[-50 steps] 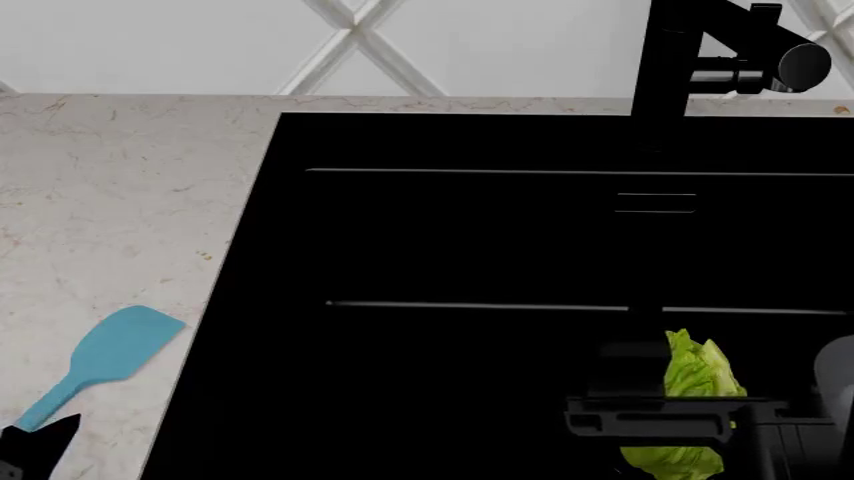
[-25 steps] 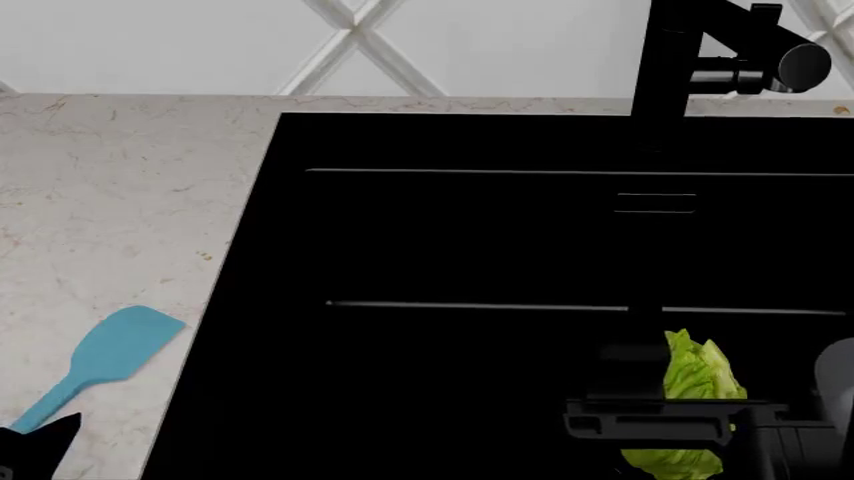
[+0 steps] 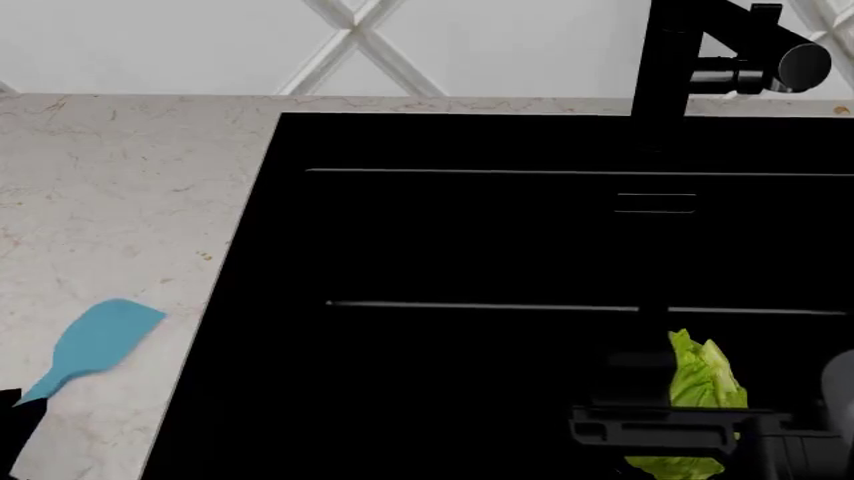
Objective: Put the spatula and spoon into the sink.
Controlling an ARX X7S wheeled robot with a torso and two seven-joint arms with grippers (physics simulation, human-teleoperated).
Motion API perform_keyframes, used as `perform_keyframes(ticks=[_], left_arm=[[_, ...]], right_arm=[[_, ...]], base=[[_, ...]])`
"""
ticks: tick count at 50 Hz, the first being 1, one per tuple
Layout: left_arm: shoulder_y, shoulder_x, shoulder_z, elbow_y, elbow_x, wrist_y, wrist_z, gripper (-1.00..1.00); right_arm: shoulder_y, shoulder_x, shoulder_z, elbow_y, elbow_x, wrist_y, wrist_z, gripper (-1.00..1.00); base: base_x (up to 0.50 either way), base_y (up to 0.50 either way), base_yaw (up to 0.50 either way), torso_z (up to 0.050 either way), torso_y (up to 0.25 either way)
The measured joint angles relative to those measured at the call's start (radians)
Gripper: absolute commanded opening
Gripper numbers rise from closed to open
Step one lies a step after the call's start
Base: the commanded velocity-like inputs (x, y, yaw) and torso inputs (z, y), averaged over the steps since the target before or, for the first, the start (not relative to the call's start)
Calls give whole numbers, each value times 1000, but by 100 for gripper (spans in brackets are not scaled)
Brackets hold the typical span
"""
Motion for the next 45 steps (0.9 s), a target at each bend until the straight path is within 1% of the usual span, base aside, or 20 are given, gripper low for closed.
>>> perform_keyframes(ticks=[5, 9, 19, 25, 32, 35, 45], left_arm=[[-6, 5, 5, 15, 2, -12, -26, -100], [-41, 6, 2, 47, -9, -40, -57, -100], [-238, -5, 1, 154, -80, -138, -121, -100], [-348, -23, 39, 228, -72, -164, -119, -100], [-451, -56, 147, 328, 28, -135, -67, -100], [-491, -70, 214, 366, 98, -109, -38, -100], [-586, -115, 493, 434, 423, 42, 48, -100]], right_arm=[[-4, 3, 4, -3, 2, -2, 3, 100], [-2, 5, 6, -5, 5, -2, 4, 100], [7, 7, 5, -6, 10, 1, 5, 100], [9, 7, 4, -4, 10, 0, 3, 100], [9, 5, 3, -1, 9, -1, 0, 100], [8, 5, 2, 0, 8, -2, -1, 100], [-3, 5, 6, 0, 5, -10, -3, 100]], base=[[2, -1, -1, 0, 0], [0, 0, 0, 0, 0], [0, 0, 0, 0, 0], [0, 0, 0, 0, 0], [0, 0, 0, 0, 0], [0, 0, 0, 0, 0], [0, 0, 0, 0, 0]])
